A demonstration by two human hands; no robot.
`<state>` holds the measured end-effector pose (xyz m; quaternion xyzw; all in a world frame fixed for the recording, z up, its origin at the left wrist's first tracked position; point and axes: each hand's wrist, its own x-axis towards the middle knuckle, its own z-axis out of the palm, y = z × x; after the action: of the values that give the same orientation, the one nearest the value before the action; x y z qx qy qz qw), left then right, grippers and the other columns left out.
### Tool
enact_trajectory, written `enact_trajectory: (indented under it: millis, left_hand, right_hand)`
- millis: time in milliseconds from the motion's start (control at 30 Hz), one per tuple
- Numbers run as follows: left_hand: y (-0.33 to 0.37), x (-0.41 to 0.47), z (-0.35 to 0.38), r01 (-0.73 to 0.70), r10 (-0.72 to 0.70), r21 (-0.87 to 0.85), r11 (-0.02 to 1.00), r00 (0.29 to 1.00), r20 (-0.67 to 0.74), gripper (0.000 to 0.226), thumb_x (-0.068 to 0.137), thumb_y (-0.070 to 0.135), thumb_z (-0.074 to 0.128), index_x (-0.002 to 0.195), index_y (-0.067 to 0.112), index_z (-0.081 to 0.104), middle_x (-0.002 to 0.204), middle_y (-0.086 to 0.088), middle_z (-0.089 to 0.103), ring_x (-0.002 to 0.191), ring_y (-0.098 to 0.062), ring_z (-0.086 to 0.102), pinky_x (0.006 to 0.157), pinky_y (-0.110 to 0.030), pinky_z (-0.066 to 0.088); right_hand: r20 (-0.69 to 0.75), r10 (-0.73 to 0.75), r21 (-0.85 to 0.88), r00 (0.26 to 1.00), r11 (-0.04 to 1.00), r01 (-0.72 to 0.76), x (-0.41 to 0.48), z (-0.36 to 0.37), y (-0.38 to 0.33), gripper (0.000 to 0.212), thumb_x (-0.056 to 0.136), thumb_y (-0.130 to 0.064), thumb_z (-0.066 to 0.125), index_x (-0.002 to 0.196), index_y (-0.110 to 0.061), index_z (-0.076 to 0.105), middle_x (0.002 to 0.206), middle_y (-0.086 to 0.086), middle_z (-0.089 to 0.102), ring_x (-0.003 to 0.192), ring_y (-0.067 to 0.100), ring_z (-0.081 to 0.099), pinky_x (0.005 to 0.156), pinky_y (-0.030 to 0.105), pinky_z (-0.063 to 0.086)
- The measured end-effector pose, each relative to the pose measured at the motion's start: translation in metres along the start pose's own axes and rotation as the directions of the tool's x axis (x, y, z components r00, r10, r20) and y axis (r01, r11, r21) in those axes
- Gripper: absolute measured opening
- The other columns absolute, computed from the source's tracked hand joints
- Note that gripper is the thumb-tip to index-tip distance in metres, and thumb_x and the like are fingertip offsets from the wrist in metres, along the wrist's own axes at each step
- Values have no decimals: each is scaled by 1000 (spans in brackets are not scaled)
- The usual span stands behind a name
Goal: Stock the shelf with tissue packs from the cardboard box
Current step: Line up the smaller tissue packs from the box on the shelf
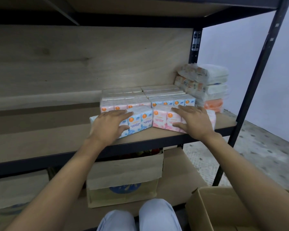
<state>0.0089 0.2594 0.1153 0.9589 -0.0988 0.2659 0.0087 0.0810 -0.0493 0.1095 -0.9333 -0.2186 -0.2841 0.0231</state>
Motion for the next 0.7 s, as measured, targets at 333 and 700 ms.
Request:
enact_trajectory:
  millis: [333, 700]
  left_hand:
    - [6, 5, 9, 74, -72, -106, 992, 997, 16, 64, 83, 16, 65, 140, 32, 41, 145, 6, 46, 138, -17, 35, 116, -41, 16]
    - [14, 19, 28, 100, -118, -146, 984, 986, -117, 52, 82, 41, 69, 132, 37, 53, 140, 6, 53, 130, -18, 46, 108, -38, 26]
  right_hand:
    - [156, -64, 189, 986, 981, 33, 12, -2, 21, 63, 83, -44, 63, 138, -45, 33, 153, -14, 29, 146, 15, 13, 116, 54, 8]
    - [59, -10, 146, 998, 989, 2, 18, 24, 25, 76, 74, -67, 59, 141, -44, 31, 153, -9, 30, 141, 17, 24, 113, 50, 16]
